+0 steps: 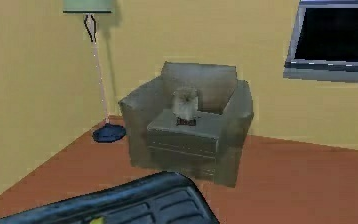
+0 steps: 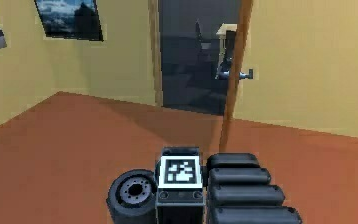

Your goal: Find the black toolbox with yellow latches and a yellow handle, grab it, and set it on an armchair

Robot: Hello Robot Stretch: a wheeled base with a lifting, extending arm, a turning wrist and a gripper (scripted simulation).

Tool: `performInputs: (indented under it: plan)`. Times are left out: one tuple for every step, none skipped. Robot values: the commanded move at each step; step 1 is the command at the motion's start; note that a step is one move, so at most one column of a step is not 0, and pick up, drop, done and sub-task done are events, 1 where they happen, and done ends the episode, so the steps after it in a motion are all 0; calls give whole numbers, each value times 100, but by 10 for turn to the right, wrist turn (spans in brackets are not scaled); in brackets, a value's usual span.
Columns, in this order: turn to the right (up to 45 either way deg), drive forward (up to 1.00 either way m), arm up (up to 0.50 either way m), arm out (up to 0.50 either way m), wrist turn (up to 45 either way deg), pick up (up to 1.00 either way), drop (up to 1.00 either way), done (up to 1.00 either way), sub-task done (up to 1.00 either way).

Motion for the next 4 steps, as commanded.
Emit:
performInputs:
  plan:
    - [0, 100, 0, 0, 0, 0, 0, 0, 0]
    - [-60, 0, 0, 0, 0, 0, 0, 0, 0]
    - [0, 20, 0, 0, 0, 0, 0, 0, 0]
    - [-450, 0, 0, 0, 0, 0, 0, 0, 0]
